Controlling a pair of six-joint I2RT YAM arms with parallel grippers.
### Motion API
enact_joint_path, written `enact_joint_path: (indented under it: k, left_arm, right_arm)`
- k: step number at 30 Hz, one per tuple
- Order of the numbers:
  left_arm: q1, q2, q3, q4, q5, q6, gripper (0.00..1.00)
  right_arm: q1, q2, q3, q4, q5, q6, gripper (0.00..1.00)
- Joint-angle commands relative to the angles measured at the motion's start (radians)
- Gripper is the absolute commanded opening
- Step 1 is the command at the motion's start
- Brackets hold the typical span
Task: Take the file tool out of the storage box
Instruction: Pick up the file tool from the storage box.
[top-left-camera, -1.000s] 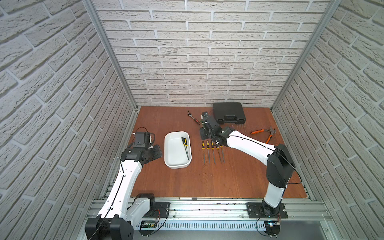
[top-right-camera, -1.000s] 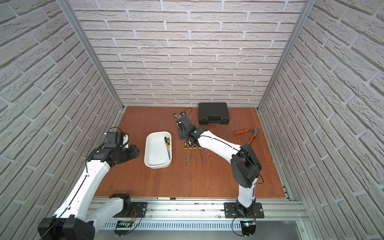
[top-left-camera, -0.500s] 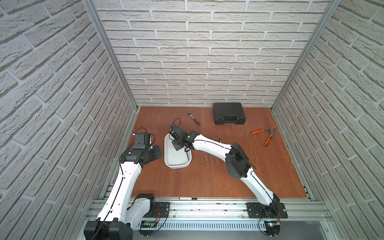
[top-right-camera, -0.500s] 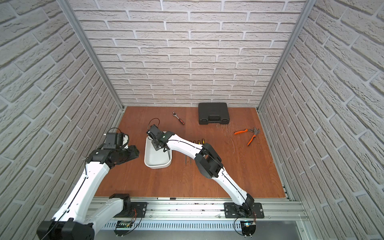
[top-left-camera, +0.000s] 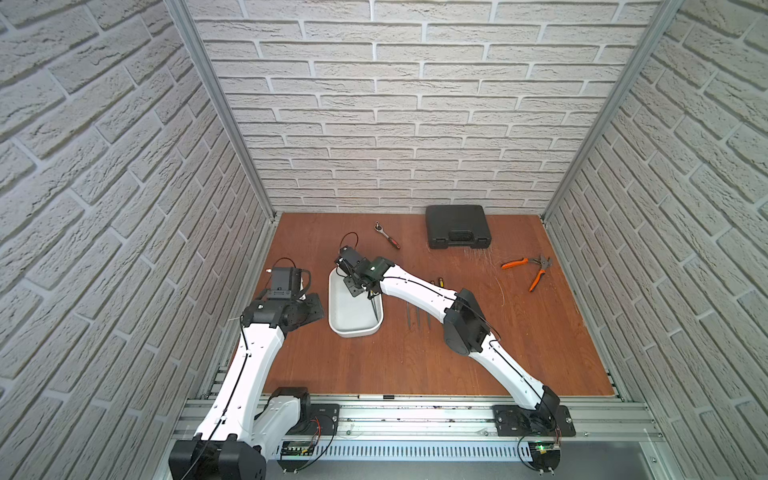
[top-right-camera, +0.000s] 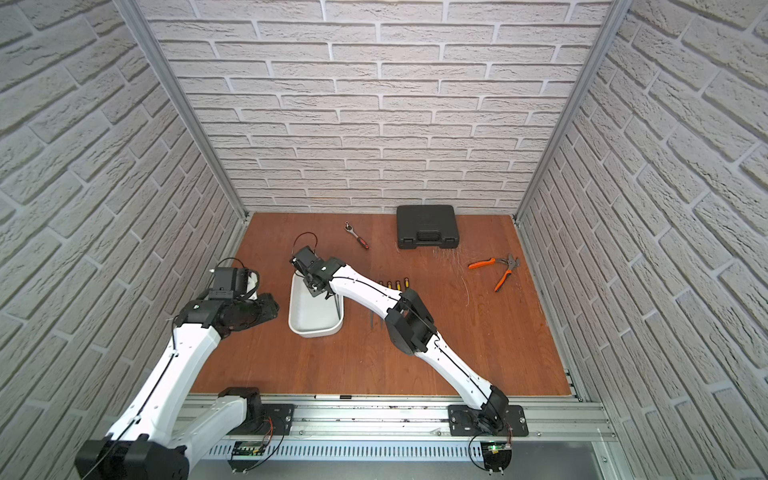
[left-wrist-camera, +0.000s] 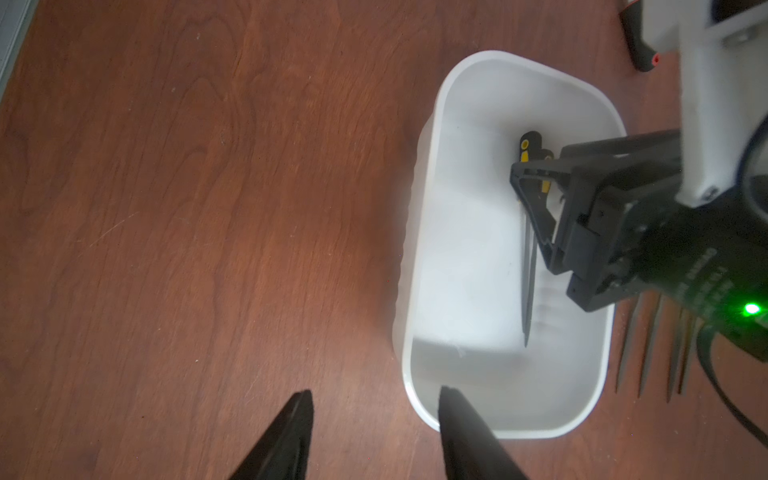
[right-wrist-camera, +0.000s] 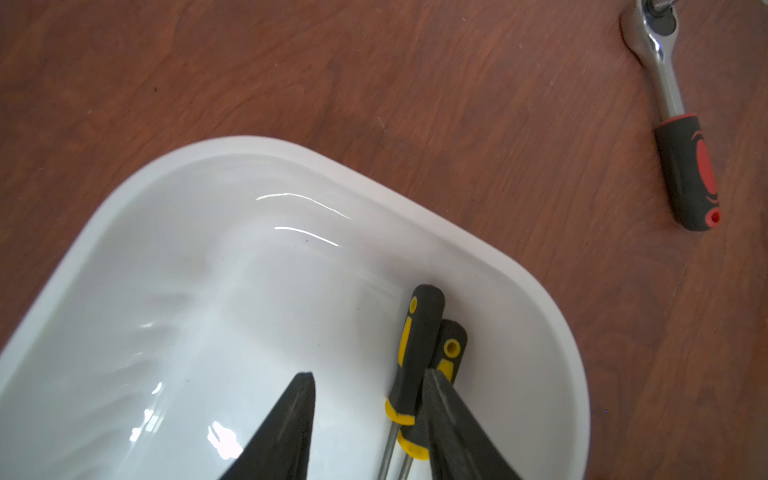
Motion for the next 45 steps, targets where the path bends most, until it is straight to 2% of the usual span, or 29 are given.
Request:
enact_joint_path:
  k: [1,18,30,37,45]
  left_arm:
    - [-0.003,-0.006,-0.012,0.016,-0.013,0.015,0.55]
    - [-0.003,-0.007,-0.020,0.019,-0.020,0.019,0.55]
    - [-0.002,0.005,-0.017,0.020,-0.022,0.027,0.55]
    - [-0.001,0.010,-0.007,0.020,-0.024,0.035,0.55]
    - [-0.001,0.022,0.002,0.016,-0.025,0.041,0.55]
  right_arm:
    - [-0.007,0.040,0.033,-0.029,0.023,-0.007,0.48]
    - [-0.016,0.080,0.075,-0.060,-0.022,0.005,0.50]
    - [-0.019,-0.003,0.053,-0.006,0.033,-0.029,0.50]
    - [-0.027,0.038,0.052,-0.030,0.048,-0.002,0.50]
    - [-0.031,0.086,0.057,-0.046,0.000,0.036,0.50]
